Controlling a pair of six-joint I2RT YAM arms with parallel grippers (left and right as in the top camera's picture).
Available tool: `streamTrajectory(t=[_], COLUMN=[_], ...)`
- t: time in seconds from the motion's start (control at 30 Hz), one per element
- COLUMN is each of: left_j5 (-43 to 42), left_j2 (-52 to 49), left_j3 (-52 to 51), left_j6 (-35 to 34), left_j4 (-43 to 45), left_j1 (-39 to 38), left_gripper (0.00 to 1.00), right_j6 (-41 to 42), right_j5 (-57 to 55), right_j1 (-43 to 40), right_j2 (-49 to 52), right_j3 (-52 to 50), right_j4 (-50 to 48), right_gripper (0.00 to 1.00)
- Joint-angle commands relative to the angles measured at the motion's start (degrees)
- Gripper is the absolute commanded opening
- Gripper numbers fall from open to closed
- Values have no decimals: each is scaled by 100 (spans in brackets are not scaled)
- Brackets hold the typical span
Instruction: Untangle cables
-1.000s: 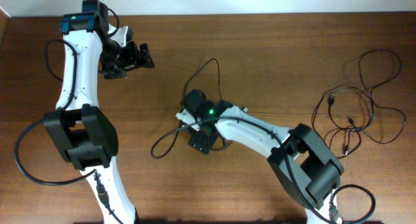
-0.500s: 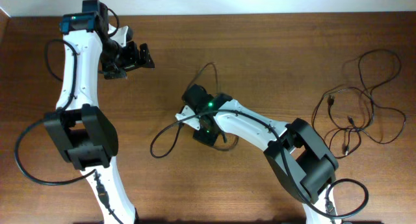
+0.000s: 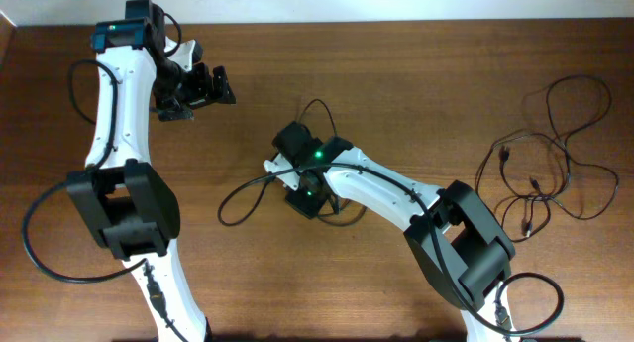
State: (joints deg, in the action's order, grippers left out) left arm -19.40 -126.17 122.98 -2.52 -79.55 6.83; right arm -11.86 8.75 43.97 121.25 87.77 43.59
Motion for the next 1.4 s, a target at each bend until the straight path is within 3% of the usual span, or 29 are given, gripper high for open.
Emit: streamTrajectory(t=[0.0, 0.07, 0.13, 0.17, 0.23, 0.4, 0.53, 0.63, 0.77, 1.03, 1.37], left_j5=[39, 37, 37, 39, 39, 39, 37, 37, 39, 39, 37], left_j2=[7, 7, 7, 7, 7, 7, 7, 7, 7, 7, 7], left_j3=[81, 81, 81, 81, 81, 81, 81, 81, 81, 81, 81], left_j6=[129, 129, 129, 129, 129, 129, 129, 129, 129, 129, 129], left_j4=[-4, -2, -2, -2, -2, -2, -2, -2, -2, -2, -2], left_j1=[9, 9, 9, 9, 9, 9, 9, 9, 9, 9, 9], left_gripper=[99, 99, 99, 99, 99, 99, 99, 99, 99, 99, 99], right_j6=[761, 1054, 1134, 1134, 1137, 1449, 1451, 1451, 1502, 1534, 1539], right_j5=[74, 72, 74, 74, 74, -50, -186, -186, -127, 1502, 1462], right_j1=[15, 15, 15, 15, 15, 15, 33, 24, -28, -885, -540], right_j2=[63, 72, 94, 96, 96, 273, 662, 804, 326, -1679, -415], right_j3=[107, 107, 105, 96, 96, 92, 92, 92, 107, 107, 101], right_j4=[-487, -776, -835, -835, -850, -951, -1005, -988, -669, -315, -1123], right_gripper=[4, 5, 17, 38, 58, 75, 73, 4, 4, 4, 4])
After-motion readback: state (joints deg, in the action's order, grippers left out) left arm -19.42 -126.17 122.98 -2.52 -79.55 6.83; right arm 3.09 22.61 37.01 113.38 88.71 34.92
